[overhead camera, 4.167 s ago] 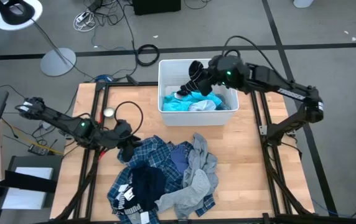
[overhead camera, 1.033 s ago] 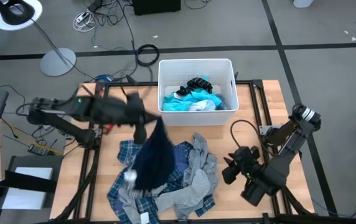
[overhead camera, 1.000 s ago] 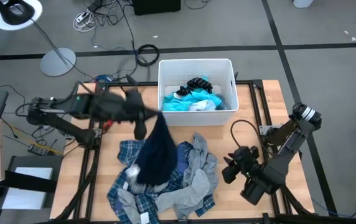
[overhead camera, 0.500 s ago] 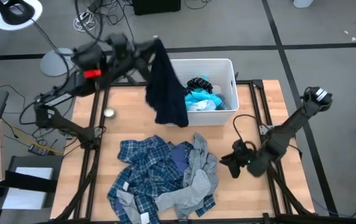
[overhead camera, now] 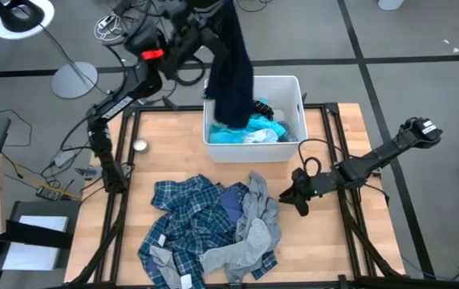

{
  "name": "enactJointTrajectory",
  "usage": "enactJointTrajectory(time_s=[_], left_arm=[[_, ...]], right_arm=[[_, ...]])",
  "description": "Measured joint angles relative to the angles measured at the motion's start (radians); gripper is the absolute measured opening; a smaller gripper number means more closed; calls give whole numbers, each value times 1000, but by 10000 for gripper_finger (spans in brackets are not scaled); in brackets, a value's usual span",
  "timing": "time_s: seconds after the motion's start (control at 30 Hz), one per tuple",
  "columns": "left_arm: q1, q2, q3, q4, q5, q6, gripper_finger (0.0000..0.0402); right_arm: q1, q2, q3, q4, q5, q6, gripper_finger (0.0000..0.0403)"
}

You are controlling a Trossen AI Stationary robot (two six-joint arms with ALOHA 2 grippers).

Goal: Sort clothes
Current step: Put the dark blue boxer shorts into the white laundry bin, then put the purple sock into the white laundry bin

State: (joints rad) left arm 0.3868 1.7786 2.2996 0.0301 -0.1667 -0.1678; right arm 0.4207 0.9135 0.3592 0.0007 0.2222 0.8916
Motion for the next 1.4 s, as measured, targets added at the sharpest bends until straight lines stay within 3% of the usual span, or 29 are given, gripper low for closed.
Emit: enactJointTrajectory(time_s=[0.07, 0.33, 0.47, 0.63, 1.03, 1.2, 1.4], left_arm=[[1, 33, 59, -109, 8, 3, 0], [-1, 33, 37, -720, 49, 36, 0], [-15, 63, 37, -919, 100, 52, 4], [-30, 123, 36, -999, 116, 14, 24], [-32, 186, 36, -1081, 258, -53, 124], [-71, 151, 39, -1191, 234, -54, 126], [-159, 90, 40, -1365, 108, -56, 126]], right_arm=[[-30, -3, 0, 10, -25, -42, 114], [-116, -4, 0, 30, -118, -139, 114], [-143, -4, 0, 30, -158, -163, 114], [-177, -3, 0, 30, -201, -182, 114], [-203, -2, 0, 36, -254, -186, 114], [-203, -2, 0, 45, -254, -183, 114], [-203, -2, 0, 87, -254, -176, 114]])
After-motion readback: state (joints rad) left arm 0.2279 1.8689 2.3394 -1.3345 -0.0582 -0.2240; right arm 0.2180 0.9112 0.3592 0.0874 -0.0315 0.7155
